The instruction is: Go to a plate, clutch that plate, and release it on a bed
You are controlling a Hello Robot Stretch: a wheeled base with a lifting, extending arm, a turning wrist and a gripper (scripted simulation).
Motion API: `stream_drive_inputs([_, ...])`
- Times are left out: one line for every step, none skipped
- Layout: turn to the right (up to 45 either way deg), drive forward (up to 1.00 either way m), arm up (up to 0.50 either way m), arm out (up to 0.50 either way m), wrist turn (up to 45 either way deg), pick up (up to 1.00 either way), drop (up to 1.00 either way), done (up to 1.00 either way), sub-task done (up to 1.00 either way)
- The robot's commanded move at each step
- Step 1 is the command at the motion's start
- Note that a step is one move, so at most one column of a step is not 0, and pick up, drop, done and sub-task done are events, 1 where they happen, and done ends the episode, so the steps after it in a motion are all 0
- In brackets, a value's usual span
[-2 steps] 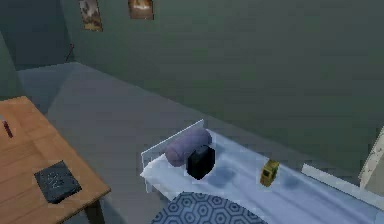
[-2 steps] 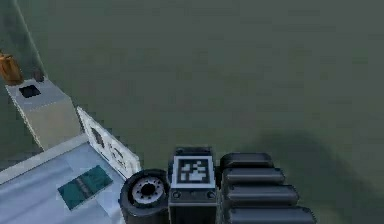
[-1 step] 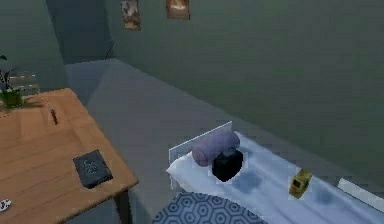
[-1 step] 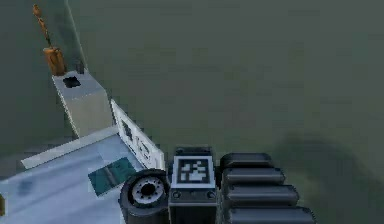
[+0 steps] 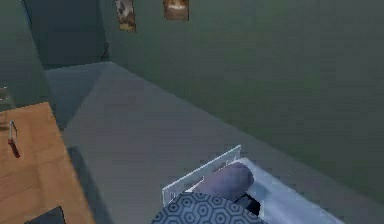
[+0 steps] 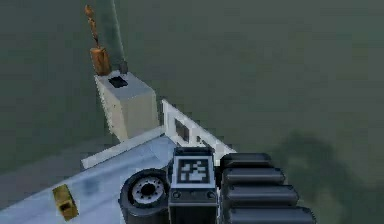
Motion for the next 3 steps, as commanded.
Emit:
stream_drive_inputs([-45.0,0.00,0.00,0.00,0.0,0.00,0.00,0.00,0.00])
stream_drive_inputs([-36.0,0.00,0.00,0.00,0.0,0.00,0.00,0.00,0.00])
stream_drive_inputs([45.0,0.00,0.00,0.00,0.0,0.00,0.00,0.00,0.00])
